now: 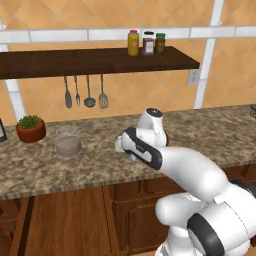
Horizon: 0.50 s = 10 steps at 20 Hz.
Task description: Pick the peeler from the drawer and place it on the counter.
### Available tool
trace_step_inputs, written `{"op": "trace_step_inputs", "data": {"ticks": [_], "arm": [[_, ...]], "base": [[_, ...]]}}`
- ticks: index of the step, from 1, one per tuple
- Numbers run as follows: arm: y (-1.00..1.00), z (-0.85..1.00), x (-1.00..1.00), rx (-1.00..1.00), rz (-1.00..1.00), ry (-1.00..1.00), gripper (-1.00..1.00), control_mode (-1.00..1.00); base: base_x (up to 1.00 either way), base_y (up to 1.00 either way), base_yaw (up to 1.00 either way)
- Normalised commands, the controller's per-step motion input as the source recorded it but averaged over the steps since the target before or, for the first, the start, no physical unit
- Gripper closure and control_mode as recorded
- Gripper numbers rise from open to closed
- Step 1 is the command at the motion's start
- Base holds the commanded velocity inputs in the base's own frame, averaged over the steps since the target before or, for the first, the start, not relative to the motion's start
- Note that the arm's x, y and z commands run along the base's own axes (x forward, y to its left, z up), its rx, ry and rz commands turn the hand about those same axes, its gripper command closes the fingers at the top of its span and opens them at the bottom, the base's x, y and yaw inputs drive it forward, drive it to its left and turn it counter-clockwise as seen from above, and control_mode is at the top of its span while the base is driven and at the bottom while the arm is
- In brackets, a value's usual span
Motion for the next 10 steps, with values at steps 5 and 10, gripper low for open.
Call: {"op": "trace_step_inputs", "data": {"ticks": [5, 10], "arm": [[-0.97, -0.01, 1.0, 0.06, -0.06, 0.09, 1.0, -1.0], [-0.29, -0.22, 0.93, -0.02, -0.06, 0.09, 1.0, -1.0]], "base": [[0.0, 0.0, 0.0], [0.0, 0.0, 0.0]]}}
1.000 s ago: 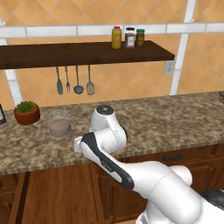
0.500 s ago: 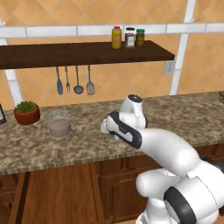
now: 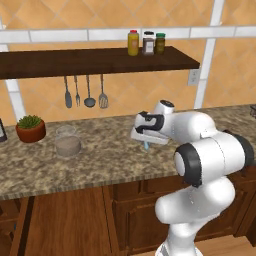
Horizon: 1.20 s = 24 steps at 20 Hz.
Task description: Pick the peeler from the drawer and place it on the counter.
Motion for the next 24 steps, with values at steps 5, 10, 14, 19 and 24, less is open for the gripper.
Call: {"op": "trace_step_inputs", "data": {"ticks": [5, 10, 14, 19, 24], "arm": [[0.0, -0.38, 0.67, -0.11, -0.01, 0.13, 1.0, -1.0], [0.0, -0.46, 0.47, -0.05, 0.0, 0.03, 1.0, -1.0], [0.0, -0.52, 0.03, -0.04, 0.0, 0.0, 1.0, -1.0], [0.0, -0.41, 0.0, -0.04, 0.0, 0.0, 1.0, -1.0], [0.0, 0.0, 0.0, 0.0, 0.0, 0.0, -1.0, -1.0]], "base": [[0.0, 0.0, 0.0], [0.0, 0.0, 0.0], [0.0, 0.0, 0.0], [0.0, 0.0, 0.0], [0.0, 0.0, 0.0]]}}
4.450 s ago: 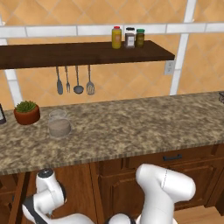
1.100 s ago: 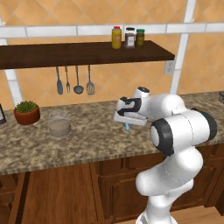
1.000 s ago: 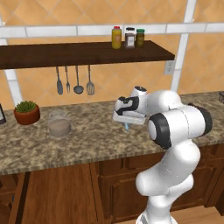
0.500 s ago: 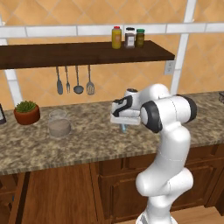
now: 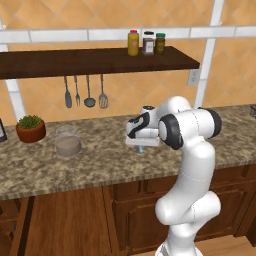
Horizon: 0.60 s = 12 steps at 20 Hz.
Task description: Pick the peeler from the drawer and place it on the counter.
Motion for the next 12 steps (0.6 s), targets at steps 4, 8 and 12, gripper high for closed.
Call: {"op": "trace_step_inputs", "data": {"ticks": [4, 8, 12], "arm": [[0.0, 0.03, 0.02, 0.0, 0.0, 0.0, -1.0, -1.0], [0.0, 0.72, 0.01, 0.0, 0.0, 0.0, -1.0, -1.0], [0.21, 1.0, -0.52, -0.01, 0.0, 0.0, -1.0, -1.0]], "base": [[0.0, 0.0, 0.0], [0.0, 0.0, 0.0], [0.0, 0.0, 0.0]]}}
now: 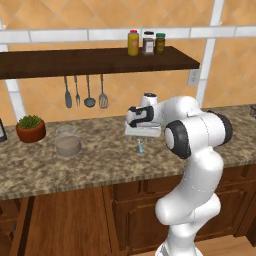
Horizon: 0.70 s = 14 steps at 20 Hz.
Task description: Pick the peeler from the drawer and place it on the counter.
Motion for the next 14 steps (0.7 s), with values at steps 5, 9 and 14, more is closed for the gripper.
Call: {"op": "trace_step_inputs", "data": {"ticks": [5, 9, 14], "arm": [[0.5, 0.75, -0.95, -0.09, 0.0, -0.03, -1.0, -1.0], [0.31, 0.63, -1.0, -0.05, 0.0, -0.07, -1.0, -1.0], [-0.12, 0.81, -1.0, 0.0, 0.0, -0.05, -1.0, -1.0]], "base": [[0.0, 0.0, 0.0], [0.0, 0.0, 0.0], [0.0, 0.0, 0.0]]}}
